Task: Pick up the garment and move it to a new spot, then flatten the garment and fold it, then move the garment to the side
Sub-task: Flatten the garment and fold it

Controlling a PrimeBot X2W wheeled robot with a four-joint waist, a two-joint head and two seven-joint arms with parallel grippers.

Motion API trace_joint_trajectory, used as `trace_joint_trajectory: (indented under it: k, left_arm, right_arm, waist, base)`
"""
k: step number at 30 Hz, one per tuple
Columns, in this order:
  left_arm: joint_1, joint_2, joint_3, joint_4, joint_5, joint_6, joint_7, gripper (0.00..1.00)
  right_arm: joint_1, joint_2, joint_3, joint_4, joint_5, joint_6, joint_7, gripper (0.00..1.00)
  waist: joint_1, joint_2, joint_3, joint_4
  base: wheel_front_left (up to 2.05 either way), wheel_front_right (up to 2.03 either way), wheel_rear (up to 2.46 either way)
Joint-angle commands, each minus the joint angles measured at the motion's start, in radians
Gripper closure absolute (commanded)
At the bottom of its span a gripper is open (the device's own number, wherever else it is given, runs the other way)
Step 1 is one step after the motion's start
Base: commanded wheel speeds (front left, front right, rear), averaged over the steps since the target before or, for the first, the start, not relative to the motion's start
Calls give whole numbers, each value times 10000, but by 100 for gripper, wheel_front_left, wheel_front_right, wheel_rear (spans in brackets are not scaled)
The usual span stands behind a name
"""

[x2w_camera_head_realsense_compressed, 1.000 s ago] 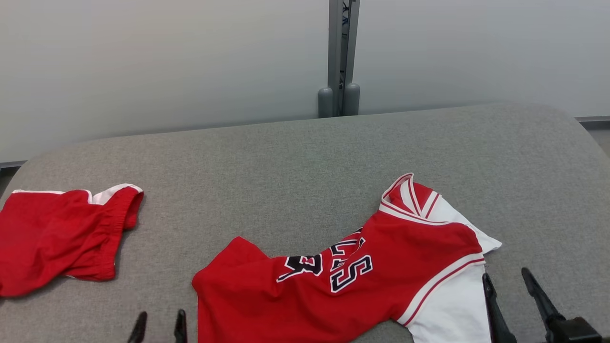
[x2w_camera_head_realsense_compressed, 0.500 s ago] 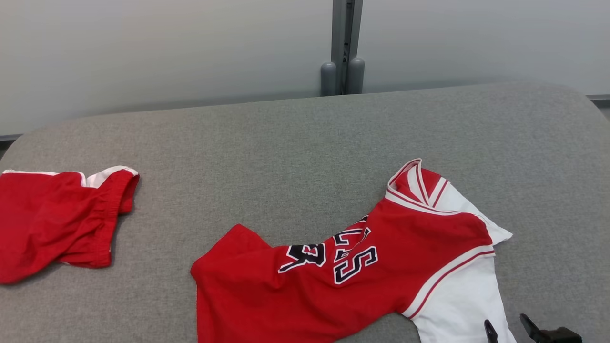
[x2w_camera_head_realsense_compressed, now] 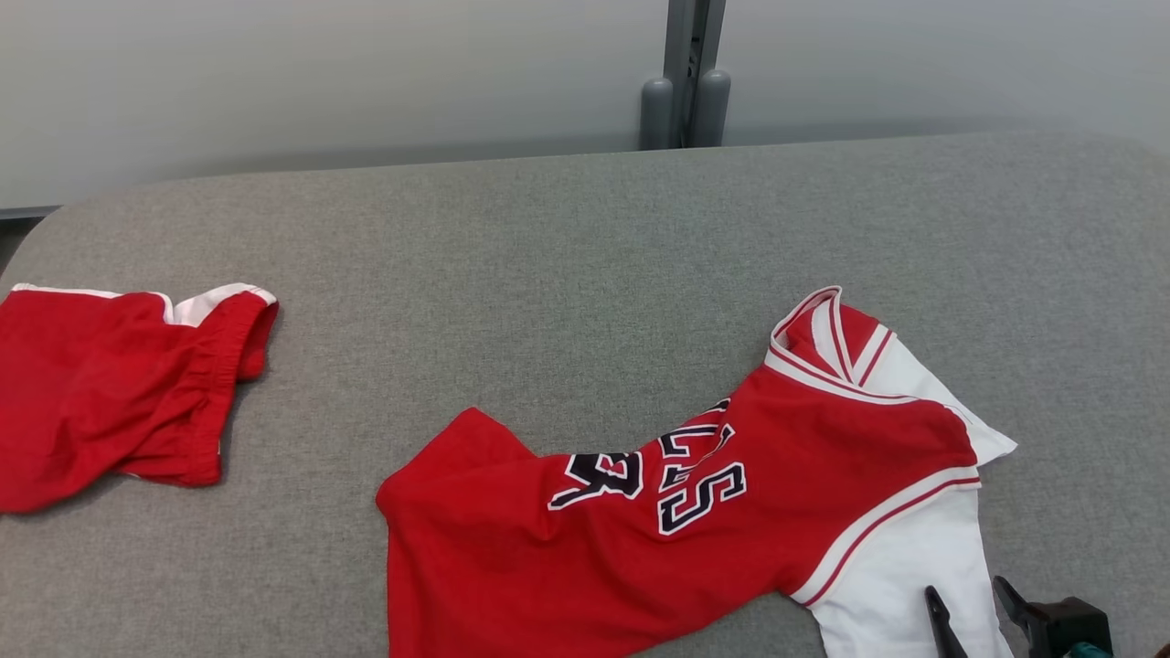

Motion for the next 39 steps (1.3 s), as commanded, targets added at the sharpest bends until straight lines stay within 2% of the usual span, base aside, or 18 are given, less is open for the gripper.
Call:
trace_joint_trajectory:
  k: [1, 18, 33, 34, 35, 36, 37, 39]
  left_arm:
    - [-201, 57, 2, 32, -34, -64, -34, 0]
    - [-949, 149, -357, 1316, -469, -334, -462, 0]
    - [-1555, 384, -588, 1606, -711, -416, -739, 1]
    - [-1617, 398, -644, 1647, -716, -430, -748, 16]
    - [-1680, 410, -702, 1684, -716, -443, -797, 46]
    - [-1741, 429, -760, 1730, -704, -454, -858, 58]
    - [-1741, 429, -760, 1730, -704, -454, -858, 58]
    - [-1864, 509, -937, 1787, -668, -487, -1000, 100]
  right_arm:
    - [-131, -20, -21, 29, -5, 2, -37, 0]
    - [-568, 150, -338, 917, -103, 0, 63, 0]
    - [-764, 250, -317, 1427, -10, -2, 396, 0]
    - [-771, 260, -271, 1477, 12, -2, 465, 0]
    - [-788, 265, -217, 1510, 35, -2, 515, 0]
    - [-828, 273, -192, 1557, 90, -2, 582, 0]
    - [-828, 273, -192, 1557, 90, -2, 582, 0]
    - [-903, 279, -73, 1667, 164, 0, 811, 2]
  waist:
    - [0, 0, 56, -8]
    - [0, 0, 336, -192]
    - [0, 0, 596, -262]
    - [0, 0, 627, -263]
    - [0, 0, 660, -263]
    - [0, 0, 686, -263]
    - [0, 0, 686, -263]
    - [0, 0, 779, -281]
  base:
    - [0, 0, 0]
    - [0, 0, 0]
    - [0, 0, 0]
    - [0, 0, 0]
    - [0, 0, 0]
    - [0, 0, 0]
    - [0, 0, 0]
    - [0, 0, 0]
